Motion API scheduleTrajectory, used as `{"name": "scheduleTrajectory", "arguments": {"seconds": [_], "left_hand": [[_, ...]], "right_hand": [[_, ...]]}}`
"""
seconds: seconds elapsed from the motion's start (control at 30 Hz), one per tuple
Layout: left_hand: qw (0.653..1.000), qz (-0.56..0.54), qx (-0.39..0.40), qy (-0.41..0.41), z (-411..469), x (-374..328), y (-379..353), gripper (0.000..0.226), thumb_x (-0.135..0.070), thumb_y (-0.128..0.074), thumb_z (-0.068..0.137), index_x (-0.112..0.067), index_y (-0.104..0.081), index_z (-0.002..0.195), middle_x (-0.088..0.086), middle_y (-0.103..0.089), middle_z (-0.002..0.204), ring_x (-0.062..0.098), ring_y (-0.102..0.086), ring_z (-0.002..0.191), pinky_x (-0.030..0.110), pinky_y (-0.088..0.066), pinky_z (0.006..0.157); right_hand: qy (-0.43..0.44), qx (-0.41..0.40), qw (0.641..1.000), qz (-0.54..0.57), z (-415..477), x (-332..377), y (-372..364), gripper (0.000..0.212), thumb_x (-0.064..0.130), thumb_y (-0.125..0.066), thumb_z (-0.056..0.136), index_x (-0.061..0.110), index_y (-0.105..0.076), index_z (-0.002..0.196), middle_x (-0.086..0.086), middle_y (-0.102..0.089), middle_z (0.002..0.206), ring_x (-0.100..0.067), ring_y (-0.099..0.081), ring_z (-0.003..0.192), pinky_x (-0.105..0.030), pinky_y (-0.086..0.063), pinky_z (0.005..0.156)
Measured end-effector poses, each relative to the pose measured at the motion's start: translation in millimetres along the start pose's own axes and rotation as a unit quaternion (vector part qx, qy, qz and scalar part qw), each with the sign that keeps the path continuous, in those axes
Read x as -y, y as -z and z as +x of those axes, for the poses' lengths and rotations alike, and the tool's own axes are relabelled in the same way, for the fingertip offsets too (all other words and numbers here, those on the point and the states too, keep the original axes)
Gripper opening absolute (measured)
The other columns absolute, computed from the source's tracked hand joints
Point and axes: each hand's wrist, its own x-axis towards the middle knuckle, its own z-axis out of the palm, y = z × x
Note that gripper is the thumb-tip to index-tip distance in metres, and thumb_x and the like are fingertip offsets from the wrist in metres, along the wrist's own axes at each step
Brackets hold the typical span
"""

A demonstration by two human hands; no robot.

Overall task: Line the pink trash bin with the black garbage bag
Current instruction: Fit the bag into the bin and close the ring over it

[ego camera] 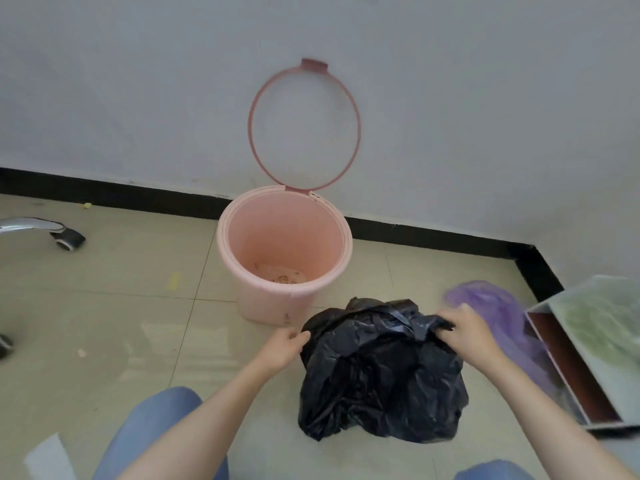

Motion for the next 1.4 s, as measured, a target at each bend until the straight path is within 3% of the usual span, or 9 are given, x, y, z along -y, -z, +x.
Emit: {"name": "scheduleTrajectory", "arguments": {"seconds": [0.2, 0.33, 0.53, 0.67, 0.73, 0.87, 1.03, 1.17, 1.4], "left_hand": [[0.974, 0.140, 0.005, -0.179, -7.7, -81.9, -31.3, 0.063, -0.037, -0.062, 0.080, -0.023, -0.036, 0.136, 0.007, -0.049, 0.132, 0.018, -0.051, 0.108, 0.032, -0.044, 0.093], [0.929, 0.237, 0.086, -0.271, -10.7, -142.5, -33.7, 0.104, -0.047, -0.074, 0.065, -0.037, -0.005, 0.143, 0.002, -0.002, 0.157, 0.027, -0.003, 0.143, 0.049, -0.016, 0.116], [0.914, 0.239, 0.148, -0.294, -21.2, -182.0, -28.7, 0.045, -0.048, -0.071, 0.068, -0.032, -0.056, 0.107, -0.002, -0.026, 0.148, 0.017, -0.011, 0.139, 0.042, -0.016, 0.113], [0.933, 0.138, 0.144, -0.301, -36.2, -186.1, -10.8, 0.031, -0.045, -0.073, 0.062, -0.027, -0.048, 0.068, -0.010, -0.056, 0.094, 0.011, -0.052, 0.094, 0.027, -0.038, 0.084], [0.948, 0.063, 0.131, -0.284, -41.9, -185.0, 3.7, 0.032, -0.039, -0.074, 0.063, -0.025, -0.047, 0.073, -0.008, -0.056, 0.083, 0.011, -0.052, 0.079, 0.027, -0.042, 0.079], [0.949, 0.032, 0.187, -0.253, -54.5, -173.6, 36.5, 0.040, -0.025, -0.073, 0.072, -0.023, -0.056, 0.108, 0.004, -0.065, 0.113, 0.017, -0.062, 0.104, 0.033, -0.050, 0.095], [0.943, 0.123, -0.102, -0.292, -71.7, -158.9, 84.4, 0.011, -0.015, -0.063, 0.080, -0.013, -0.070, 0.089, 0.008, -0.072, 0.094, 0.026, -0.065, 0.092, 0.034, -0.048, 0.078], [0.853, 0.108, -0.431, -0.274, -90.8, -146.2, 121.9, 0.018, -0.012, -0.054, 0.083, -0.015, -0.065, 0.097, 0.006, -0.071, 0.086, 0.021, -0.054, 0.073, 0.028, -0.037, 0.062], [0.940, -0.004, -0.235, -0.246, -101.4, -113.0, 133.7, 0.041, -0.013, -0.062, 0.080, -0.019, -0.051, 0.120, -0.003, -0.062, 0.102, 0.019, -0.059, 0.100, 0.021, -0.044, 0.073]], "right_hand": [[-0.044, -0.069, 0.994, 0.069, -28.8, -1.0, 102.1, 0.016, -0.007, -0.064, 0.075, 0.005, -0.073, 0.080, -0.002, -0.067, 0.073, -0.021, -0.058, 0.080, -0.029, -0.044, 0.074], [-0.018, -0.105, 0.985, 0.135, -38.3, 23.6, 158.6, 0.024, -0.018, -0.059, 0.075, -0.001, -0.071, 0.086, 0.006, -0.063, 0.063, 0.012, -0.053, 0.047, -0.001, -0.039, 0.049], [0.050, -0.139, 0.968, 0.201, -35.2, 65.2, 204.4, 0.028, -0.014, -0.057, 0.080, 0.007, -0.066, 0.096, 0.022, -0.064, 0.046, 0.012, -0.057, 0.047, -0.002, -0.042, 0.047], [0.091, -0.135, 0.957, 0.240, -19.9, 95.9, 203.1, 0.030, -0.017, -0.053, 0.081, 0.002, -0.064, 0.101, 0.021, -0.067, 0.049, 0.010, -0.060, 0.049, -0.003, -0.044, 0.048], [0.114, -0.130, 0.951, 0.258, -8.4, 111.5, 198.1, 0.028, -0.017, -0.053, 0.081, 0.000, -0.064, 0.101, 0.020, -0.068, 0.051, 0.009, -0.062, 0.052, -0.005, -0.047, 0.051], [0.140, -0.133, 0.943, 0.271, 14.3, 143.8, 184.1, 0.028, -0.018, -0.051, 0.081, -0.005, -0.062, 0.104, 0.021, -0.066, 0.048, 0.009, -0.059, 0.047, -0.004, -0.045, 0.048], [0.123, -0.225, 0.923, 0.286, 39.0, 161.7, 169.3, 0.025, -0.012, -0.053, 0.083, -0.003, -0.068, 0.100, -0.005, -0.069, 0.085, 0.008, -0.061, 0.062, -0.003, -0.048, 0.063], [0.066, -0.273, 0.895, 0.345, 49.4, 163.4, 148.2, 0.023, 0.000, -0.060, 0.083, 0.005, -0.068, 0.103, -0.016, -0.067, 0.112, -0.025, -0.061, 0.105, -0.033, -0.046, 0.097], [0.008, -0.145, 0.932, 0.331, 56.7, 185.3, 105.4, 0.042, 0.037, -0.052, 0.089, 0.014, -0.054, 0.125, -0.009, -0.055, 0.134, -0.026, -0.048, 0.125, -0.040, -0.040, 0.106]]}}
